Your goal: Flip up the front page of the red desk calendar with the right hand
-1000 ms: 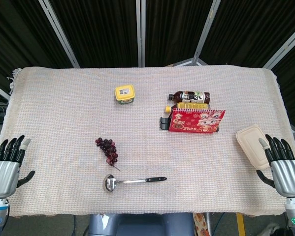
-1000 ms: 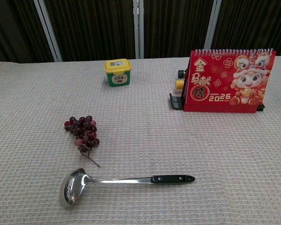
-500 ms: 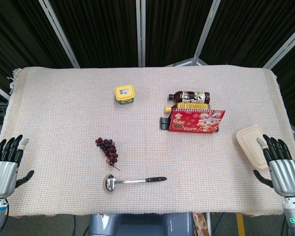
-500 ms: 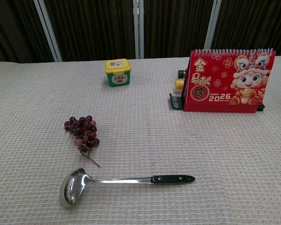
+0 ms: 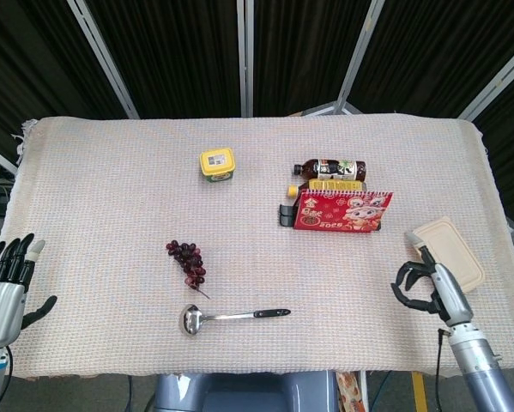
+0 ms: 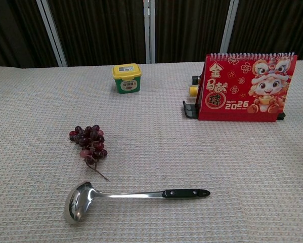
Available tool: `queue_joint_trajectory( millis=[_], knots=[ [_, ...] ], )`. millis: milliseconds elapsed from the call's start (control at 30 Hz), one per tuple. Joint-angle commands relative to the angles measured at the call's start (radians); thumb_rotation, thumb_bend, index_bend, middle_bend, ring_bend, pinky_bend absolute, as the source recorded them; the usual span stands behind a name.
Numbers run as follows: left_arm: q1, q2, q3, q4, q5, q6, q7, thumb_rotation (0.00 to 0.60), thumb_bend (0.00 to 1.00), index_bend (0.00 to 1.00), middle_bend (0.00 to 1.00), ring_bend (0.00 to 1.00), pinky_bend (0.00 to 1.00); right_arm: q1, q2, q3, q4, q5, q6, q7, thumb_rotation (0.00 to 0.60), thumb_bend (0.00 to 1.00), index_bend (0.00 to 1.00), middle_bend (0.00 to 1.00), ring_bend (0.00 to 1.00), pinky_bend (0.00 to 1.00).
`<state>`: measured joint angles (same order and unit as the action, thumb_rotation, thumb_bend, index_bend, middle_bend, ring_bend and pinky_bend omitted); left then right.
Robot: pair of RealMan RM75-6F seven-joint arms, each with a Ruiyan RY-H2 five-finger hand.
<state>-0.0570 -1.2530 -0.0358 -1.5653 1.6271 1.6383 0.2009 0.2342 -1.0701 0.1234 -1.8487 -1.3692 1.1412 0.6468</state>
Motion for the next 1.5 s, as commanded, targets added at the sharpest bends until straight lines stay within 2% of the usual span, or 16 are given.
queue_joint_trajectory(
  millis=[33, 167, 467, 867, 1500],
  knots=[
    [0.002, 0.003, 0.001, -0.002, 0.008, 0.008, -0.004, 0.6, 0.17, 0.0, 0.0, 0.0, 0.0, 0.125, 0.033, 0.062, -0.09, 0.176, -0.246, 0.186, 0.6, 0.33, 0.0, 0.62, 0.65, 0.54],
    [0.003, 0.006, 0.0, -0.003, 0.012, 0.012, -0.012, 0.6, 0.17, 0.0, 0.0, 0.0, 0.0, 0.172, 0.008, 0.095, -0.065, 0.262, -0.347, 0.256, 0.6, 0.35, 0.0, 0.64, 0.67, 0.54],
    [0.001, 0.011, -0.002, -0.009, 0.021, 0.017, -0.022, 0.6, 0.17, 0.0, 0.0, 0.0, 0.0, 0.251, -0.06, 0.128, 0.037, 0.406, -0.484, 0.268, 0.6, 0.37, 0.0, 0.64, 0.67, 0.54],
    [-0.004, 0.012, -0.003, -0.011, 0.023, 0.009, -0.027, 0.6, 0.17, 0.0, 0.0, 0.0, 0.0, 0.264, -0.134, 0.135, 0.139, 0.526, -0.531, 0.253, 0.6, 0.37, 0.0, 0.64, 0.67, 0.53],
    [-0.011, 0.008, 0.002, -0.012, 0.032, -0.003, -0.023, 0.6, 0.17, 0.0, 0.0, 0.0, 0.0, 0.279, -0.2, 0.172, 0.271, 0.614, -0.621, 0.224, 0.6, 0.37, 0.0, 0.64, 0.67, 0.53]
  ],
)
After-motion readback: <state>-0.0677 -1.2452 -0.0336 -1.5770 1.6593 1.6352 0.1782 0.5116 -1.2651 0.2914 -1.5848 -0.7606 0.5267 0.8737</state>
